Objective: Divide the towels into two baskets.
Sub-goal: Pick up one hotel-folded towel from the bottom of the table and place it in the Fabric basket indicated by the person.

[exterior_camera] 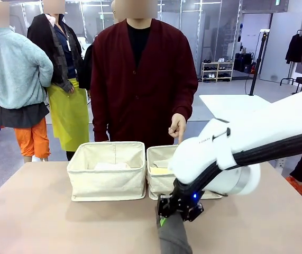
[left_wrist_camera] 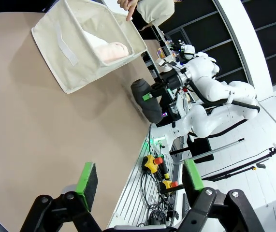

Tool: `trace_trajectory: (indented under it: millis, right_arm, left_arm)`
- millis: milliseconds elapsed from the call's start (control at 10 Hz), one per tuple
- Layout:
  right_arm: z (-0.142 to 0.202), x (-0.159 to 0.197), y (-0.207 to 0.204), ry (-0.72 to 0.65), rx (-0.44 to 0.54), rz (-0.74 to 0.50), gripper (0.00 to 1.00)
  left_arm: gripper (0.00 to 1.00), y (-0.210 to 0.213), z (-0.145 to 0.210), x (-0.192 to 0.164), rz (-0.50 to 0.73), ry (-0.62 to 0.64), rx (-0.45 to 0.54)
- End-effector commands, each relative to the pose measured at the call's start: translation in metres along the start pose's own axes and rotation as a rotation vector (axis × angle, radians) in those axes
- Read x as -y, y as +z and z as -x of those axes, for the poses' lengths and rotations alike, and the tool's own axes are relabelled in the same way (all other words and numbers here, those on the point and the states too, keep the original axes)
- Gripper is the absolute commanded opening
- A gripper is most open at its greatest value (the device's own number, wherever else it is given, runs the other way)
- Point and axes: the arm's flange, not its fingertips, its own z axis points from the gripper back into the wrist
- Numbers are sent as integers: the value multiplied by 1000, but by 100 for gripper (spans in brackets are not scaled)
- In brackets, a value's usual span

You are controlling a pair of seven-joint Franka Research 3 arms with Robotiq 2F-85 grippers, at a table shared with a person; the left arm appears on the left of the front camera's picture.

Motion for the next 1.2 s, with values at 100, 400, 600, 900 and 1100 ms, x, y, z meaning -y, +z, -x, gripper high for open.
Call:
trace_trajectory:
  millis: [100,400,600,900,1100]
  right_arm:
    - [1,-29,77,282,12,72,0]
    - [-7,-60,121,657,-136,95,0]
    - [-13,-73,134,1022,-205,73,0]
    - [-5,-75,133,981,-202,138,0]
    - [-5,-75,133,981,-202,138,0]
  left_arm:
    - [89,1,3,5,8,-12,-1]
    - [89,1,3,5,8,-12,-1]
    - [89,1,3,5,8,-12,-1]
    - [89,1,3,5,8,-12,-1]
    - [89,1,3,5,8,-12,-1]
